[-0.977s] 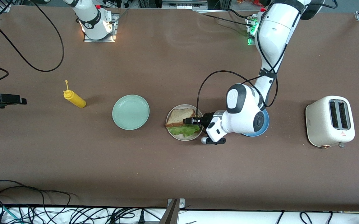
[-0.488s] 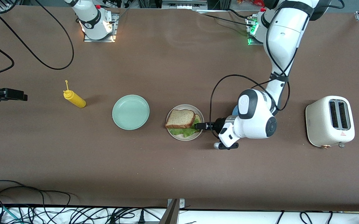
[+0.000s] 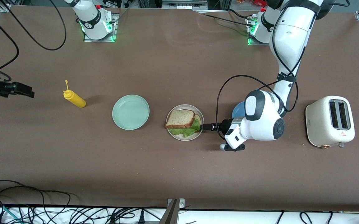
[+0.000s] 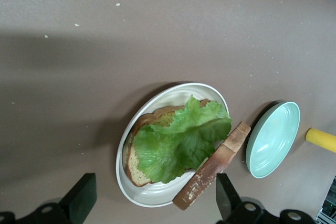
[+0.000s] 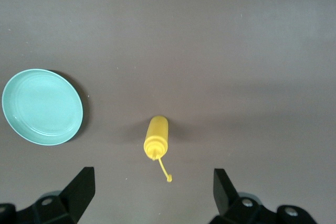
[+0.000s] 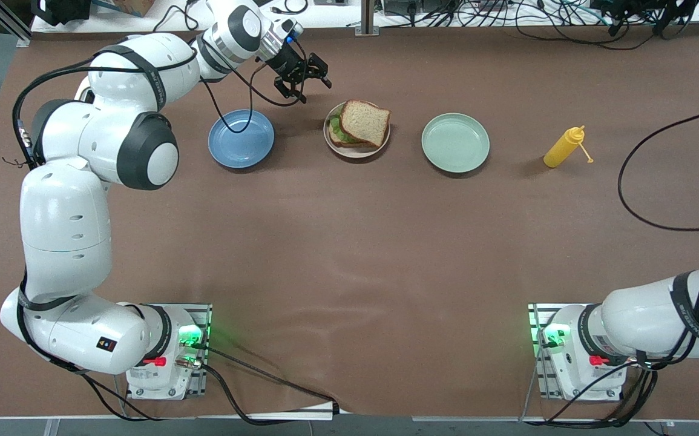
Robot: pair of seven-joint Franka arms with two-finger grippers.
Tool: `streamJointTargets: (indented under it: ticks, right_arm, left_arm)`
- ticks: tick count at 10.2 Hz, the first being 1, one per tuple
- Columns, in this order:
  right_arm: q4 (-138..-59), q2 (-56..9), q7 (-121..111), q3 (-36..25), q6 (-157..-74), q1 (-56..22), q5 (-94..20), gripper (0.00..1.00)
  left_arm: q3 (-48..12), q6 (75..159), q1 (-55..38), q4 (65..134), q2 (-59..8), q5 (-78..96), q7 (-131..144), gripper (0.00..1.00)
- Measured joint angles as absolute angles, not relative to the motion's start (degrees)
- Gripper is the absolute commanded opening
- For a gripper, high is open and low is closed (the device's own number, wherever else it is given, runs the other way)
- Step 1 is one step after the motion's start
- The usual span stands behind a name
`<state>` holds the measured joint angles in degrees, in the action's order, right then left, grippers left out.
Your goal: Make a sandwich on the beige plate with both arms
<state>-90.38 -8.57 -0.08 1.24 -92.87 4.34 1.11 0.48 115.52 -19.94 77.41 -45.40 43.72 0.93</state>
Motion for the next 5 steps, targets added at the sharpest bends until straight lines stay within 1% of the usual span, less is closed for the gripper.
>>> streamJointTargets:
  ticks: [2,5]
  right_arm:
    - [-96.9,-4.6,1.7,1.2,-96.0,4.4,1.1,1.0]
    - [-99.1,-3.6,1.8,0.9,-98.1,4.5,1.1,1.0]
  left_arm:
    - [0.5,115.5,-19.9,77.2,-45.3,43.7,0.9,1.0]
    - [0.9,115.5,-17.9,77.1,-45.3,43.7,0.9,1.0]
